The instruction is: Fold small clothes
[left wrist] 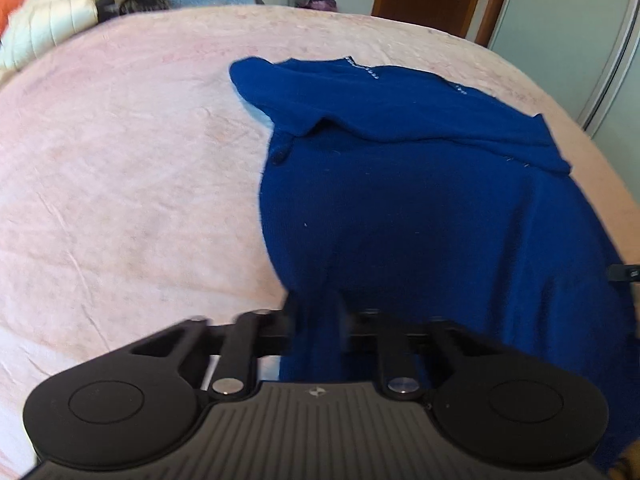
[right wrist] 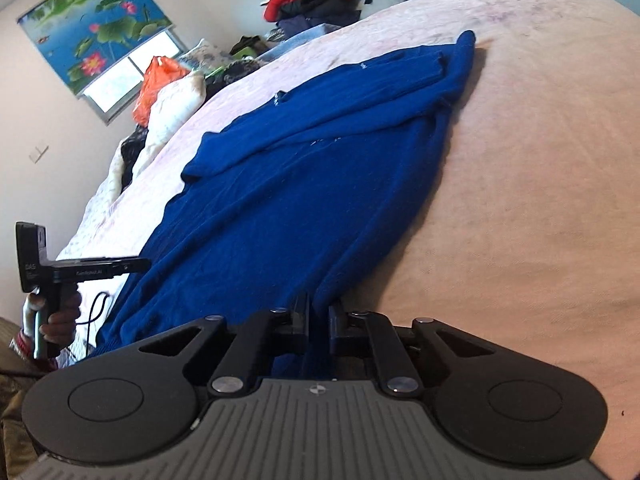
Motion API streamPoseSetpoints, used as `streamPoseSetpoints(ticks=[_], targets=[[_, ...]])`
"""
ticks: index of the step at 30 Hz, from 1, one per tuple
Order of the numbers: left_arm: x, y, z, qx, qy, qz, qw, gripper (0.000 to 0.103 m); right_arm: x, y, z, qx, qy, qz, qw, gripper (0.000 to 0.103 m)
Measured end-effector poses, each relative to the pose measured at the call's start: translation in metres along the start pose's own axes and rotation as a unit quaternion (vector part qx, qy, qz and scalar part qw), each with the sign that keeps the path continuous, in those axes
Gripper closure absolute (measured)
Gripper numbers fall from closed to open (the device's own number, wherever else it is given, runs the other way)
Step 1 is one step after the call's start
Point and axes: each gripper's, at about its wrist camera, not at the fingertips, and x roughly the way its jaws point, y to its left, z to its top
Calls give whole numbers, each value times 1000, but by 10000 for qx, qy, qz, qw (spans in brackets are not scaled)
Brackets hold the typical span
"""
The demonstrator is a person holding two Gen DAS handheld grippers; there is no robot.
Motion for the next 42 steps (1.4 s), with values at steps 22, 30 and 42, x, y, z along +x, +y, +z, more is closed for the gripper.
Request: streamPoseSetpoints(ticks=[22,30,42], targets=[[36,-22,53,-161,-676,567,9960,97,41,-13,79,-438,-918,-1302,9863,94],[17,2,36,-486,-535,323,9969,40,12,-21,52,55,-998,-1124,9886,36],[-36,10,-7,-356,-449,-108,9983,28,-100,15,43,-409,-1181,-2194,9676,12]])
